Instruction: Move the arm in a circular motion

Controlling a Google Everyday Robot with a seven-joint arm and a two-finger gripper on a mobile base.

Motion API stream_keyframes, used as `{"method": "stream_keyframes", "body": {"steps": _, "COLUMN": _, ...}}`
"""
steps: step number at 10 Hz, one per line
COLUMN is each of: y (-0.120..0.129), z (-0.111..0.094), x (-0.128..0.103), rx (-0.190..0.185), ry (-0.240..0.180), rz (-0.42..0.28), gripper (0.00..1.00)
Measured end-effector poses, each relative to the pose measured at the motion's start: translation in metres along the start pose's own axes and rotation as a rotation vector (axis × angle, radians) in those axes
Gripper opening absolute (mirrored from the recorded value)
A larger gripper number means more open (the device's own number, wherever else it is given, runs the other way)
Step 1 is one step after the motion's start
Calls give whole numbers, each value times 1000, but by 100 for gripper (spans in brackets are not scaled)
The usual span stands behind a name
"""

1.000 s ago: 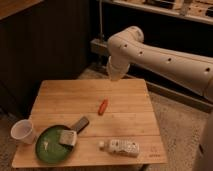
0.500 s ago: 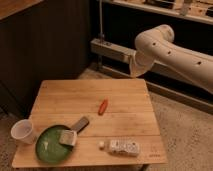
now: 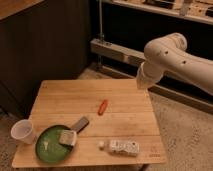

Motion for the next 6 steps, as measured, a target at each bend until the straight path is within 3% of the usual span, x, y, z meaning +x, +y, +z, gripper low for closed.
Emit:
{"method": "stream_keyframes", "body": {"steps": 2, "y": 14, "z": -4, "x": 71, "rx": -14, "ry": 65, "rz": 49, "gripper": 0}}
{"method": "stream_keyframes", "body": {"steps": 5, "y": 46, "z": 1, "x": 146, "rx": -56, "ry": 160, "rz": 67, "gripper": 0}}
{"method": "stream_keyframes", "body": {"steps": 6, "y": 65, "z": 5, "x": 167, "rx": -71, "ry": 199, "rz": 45, "gripper": 0}}
